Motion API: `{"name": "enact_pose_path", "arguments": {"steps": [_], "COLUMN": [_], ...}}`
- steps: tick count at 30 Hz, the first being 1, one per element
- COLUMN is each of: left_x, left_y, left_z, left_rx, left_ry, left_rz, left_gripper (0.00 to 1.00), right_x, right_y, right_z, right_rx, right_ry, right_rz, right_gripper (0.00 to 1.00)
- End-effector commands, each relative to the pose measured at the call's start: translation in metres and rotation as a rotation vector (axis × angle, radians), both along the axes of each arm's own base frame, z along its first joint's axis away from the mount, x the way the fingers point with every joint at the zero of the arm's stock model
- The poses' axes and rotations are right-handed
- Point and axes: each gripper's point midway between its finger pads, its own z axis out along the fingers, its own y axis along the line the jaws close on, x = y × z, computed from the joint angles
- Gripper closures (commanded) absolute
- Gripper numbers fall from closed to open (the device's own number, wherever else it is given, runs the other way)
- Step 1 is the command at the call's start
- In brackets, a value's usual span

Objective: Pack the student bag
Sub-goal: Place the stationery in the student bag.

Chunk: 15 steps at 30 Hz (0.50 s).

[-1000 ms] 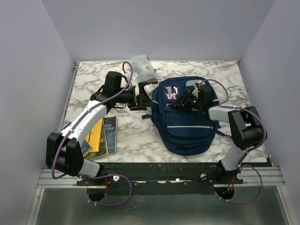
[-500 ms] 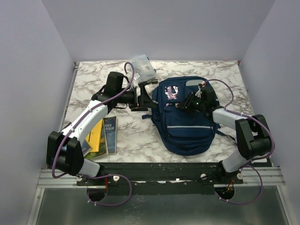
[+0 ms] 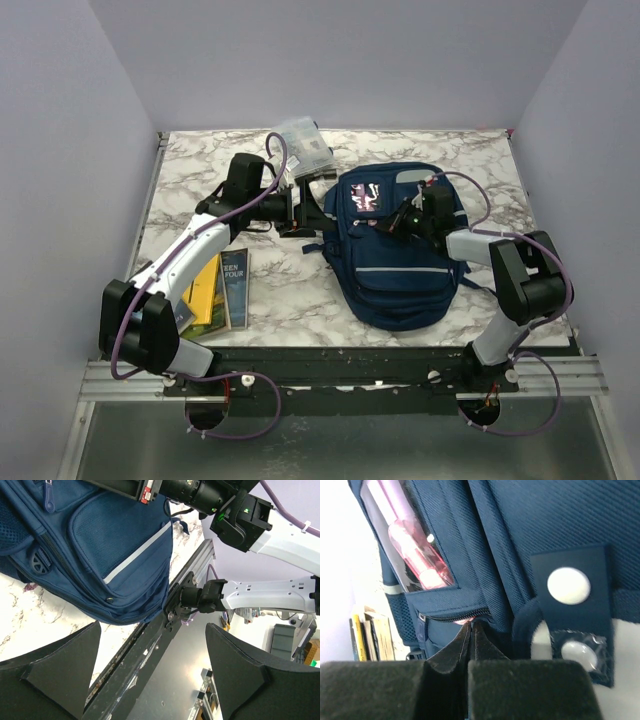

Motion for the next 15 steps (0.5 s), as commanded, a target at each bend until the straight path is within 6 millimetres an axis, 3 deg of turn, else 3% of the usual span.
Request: {"name": "enact_pose_path", "arguments": {"steps": [1,9,15], "left_x": [0.001,0.0,0.0], "left_y": [-0.004,-0.005,-0.005], "left_z": [0.004,0.004,0.002], "left_rx": [-0.01,-0.014,-0.013], "left_ry": [-0.013,-0.003,0.011], "left_rz": [-0.022,-0.026,-0.022], "left_gripper": [0.13,0.13,0.13], "right_x": [0.028,0.035,0.017], "right_y": [0.011,0.007,-0.004], "right_z": [0.012,0.021,0.025], "right_rx": [0.057,0.103,0.025], "right_ry": [-0.068,-0.122,-0.111], "right_rz": [-0.057,-0.159,-0.141], "right_gripper": [1.0,1.0,0.97]}}
